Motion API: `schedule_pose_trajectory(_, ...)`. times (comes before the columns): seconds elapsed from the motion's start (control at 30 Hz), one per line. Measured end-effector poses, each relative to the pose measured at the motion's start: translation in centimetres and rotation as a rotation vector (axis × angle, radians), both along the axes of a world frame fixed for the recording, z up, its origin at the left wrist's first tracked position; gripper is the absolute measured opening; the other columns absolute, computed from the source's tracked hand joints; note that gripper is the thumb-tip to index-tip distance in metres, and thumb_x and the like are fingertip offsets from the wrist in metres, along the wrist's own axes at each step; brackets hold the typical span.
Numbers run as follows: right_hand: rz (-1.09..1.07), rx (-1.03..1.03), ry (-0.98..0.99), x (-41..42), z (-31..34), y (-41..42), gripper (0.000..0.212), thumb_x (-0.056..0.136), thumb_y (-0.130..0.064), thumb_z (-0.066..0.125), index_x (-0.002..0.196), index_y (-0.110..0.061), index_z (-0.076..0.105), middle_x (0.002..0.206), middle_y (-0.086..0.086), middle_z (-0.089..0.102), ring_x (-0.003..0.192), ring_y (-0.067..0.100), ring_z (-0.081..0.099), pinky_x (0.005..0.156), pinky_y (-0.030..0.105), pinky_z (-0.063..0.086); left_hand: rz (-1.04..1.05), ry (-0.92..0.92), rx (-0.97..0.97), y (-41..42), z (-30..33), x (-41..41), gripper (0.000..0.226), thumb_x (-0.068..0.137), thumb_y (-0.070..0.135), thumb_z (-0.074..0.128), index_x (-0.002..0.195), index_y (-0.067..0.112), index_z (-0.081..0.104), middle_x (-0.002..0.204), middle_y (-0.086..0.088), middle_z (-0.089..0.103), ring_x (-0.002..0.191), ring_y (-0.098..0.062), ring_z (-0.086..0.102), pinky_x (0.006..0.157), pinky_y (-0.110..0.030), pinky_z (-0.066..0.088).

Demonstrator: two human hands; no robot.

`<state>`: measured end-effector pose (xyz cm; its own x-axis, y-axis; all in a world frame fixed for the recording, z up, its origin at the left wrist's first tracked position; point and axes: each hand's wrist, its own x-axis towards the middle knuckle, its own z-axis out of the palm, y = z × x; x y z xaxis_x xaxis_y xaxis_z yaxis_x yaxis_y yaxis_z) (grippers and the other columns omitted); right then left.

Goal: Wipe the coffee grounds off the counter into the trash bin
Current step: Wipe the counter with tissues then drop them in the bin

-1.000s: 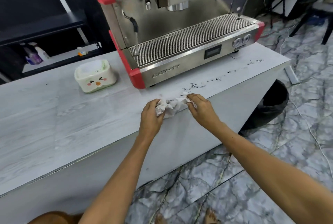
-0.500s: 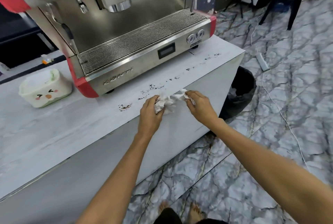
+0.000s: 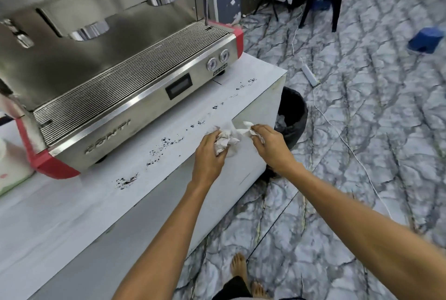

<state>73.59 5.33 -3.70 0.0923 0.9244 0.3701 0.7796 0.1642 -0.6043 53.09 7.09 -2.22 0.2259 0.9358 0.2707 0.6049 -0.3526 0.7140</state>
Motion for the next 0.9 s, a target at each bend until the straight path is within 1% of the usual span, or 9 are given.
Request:
schedule_pose_trajectory(0.1,-0.070,-0.014,0.007,1.7,-0.3,0.8,0.029,0.089,-0.006,0.059,0.117,0.001,0.062,0.114,0.014,0.065,0.100,0.032,0.063,0.089,0.041,0.051,-0.038,-0.011,-0.015,1.9,-0.3,1.6,0.041,0.088,0.015,0.072,0.127,0.010,0.059,0.129,-0.006,0.063,0.119,-0.024,0.057,0.098,-0.030,0.043)
schedule_pose_trajectory(0.17,-0.096,-0.023,0.013,2.3,-0.6,1.2,0.028,0.089,-0.006,0.060,0.116,0.001,0.063,0.113,0.014,0.065,0.101,0.032,0.064,0.090,0.037,0.050,-0.072,-0.011,-0.008,2.9,-0.6,2.4,0.043,0.087,0.013,0.072,0.128,0.010,0.059,0.128,-0.005,0.062,0.119,-0.022,0.057,0.100,-0.033,0.044)
schedule_pose_trajectory(0.33,-0.113,-0.050,0.039,2.9,-1.5,2.4,0.029,0.089,-0.005,0.061,0.116,0.003,0.063,0.112,0.016,0.065,0.102,0.032,0.063,0.091,0.033,0.047,-0.084,0.027,-0.003,5.5,-1.3,3.7,0.044,0.086,0.011,0.071,0.128,0.013,0.058,0.131,-0.002,0.060,0.121,-0.017,0.054,0.101,-0.021,0.039)
schedule_pose_trajectory(0.53,-0.071,-0.061,0.037,4.8,-1.6,5.2,0.028,0.089,-0.005,0.060,0.116,0.002,0.063,0.112,0.015,0.065,0.101,0.032,0.063,0.090,0.034,0.047,-0.054,0.134,-0.033,7.8,-1.8,5.8,0.047,0.085,0.016,0.074,0.130,0.017,0.059,0.131,0.002,0.059,0.117,-0.022,0.052,0.094,-0.019,0.033)
schedule_pose_trajectory(0.63,-0.018,-0.050,0.034,6.3,-1.1,6.7,0.028,0.089,-0.004,0.060,0.116,0.003,0.063,0.113,0.015,0.065,0.100,0.032,0.063,0.090,0.034,0.047,-0.012,0.198,0.000,8.5,-2.2,6.3,0.042,0.080,0.005,0.072,0.120,0.018,0.067,0.122,0.001,0.065,0.110,-0.026,0.055,0.086,-0.015,0.029)
schedule_pose_trajectory(0.7,-0.006,-0.038,0.038,7.3,-0.8,7.4,0.028,0.089,-0.004,0.059,0.116,0.003,0.063,0.114,0.015,0.065,0.101,0.031,0.063,0.091,0.035,0.048,0.018,0.194,0.019,8.5,-1.9,6.6,0.036,0.077,0.000,0.069,0.107,0.018,0.071,0.112,0.002,0.069,0.102,-0.025,0.054,0.079,-0.016,0.028)
schedule_pose_trajectory(0.77,0.014,-0.037,0.039,8.3,-0.9,7.9,0.028,0.090,-0.005,0.059,0.116,0.003,0.063,0.114,0.015,0.065,0.101,0.032,0.063,0.090,0.037,0.049,0.037,0.168,0.039,8.5,-1.5,7.0,0.033,0.074,-0.004,0.065,0.098,0.018,0.073,0.104,0.003,0.070,0.095,-0.022,0.054,0.074,-0.011,0.028)
schedule_pose_trajectory(0.83,0.034,-0.040,0.038,9.0,-1.0,8.2,0.028,0.090,-0.005,0.058,0.116,0.003,0.063,0.114,0.016,0.065,0.100,0.033,0.063,0.089,0.038,0.049,0.048,0.162,0.066,8.6,-1.4,7.3,0.035,0.072,-0.007,0.064,0.094,0.018,0.074,0.099,0.004,0.071,0.090,-0.021,0.056,0.078,-0.003,0.029)
schedule_pose_trajectory(0.9,0.045,-0.036,0.048,9.9,-1.0,8.4,0.028,0.091,-0.006,0.058,0.117,0.003,0.063,0.115,0.015,0.065,0.101,0.032,0.063,0.089,0.038,0.049,0.060,0.167,0.085,8.5,-1.6,7.9,0.035,0.072,-0.008,0.065,0.094,0.018,0.074,0.099,0.005,0.071,0.089,-0.021,0.057,0.080,0.000,0.029)
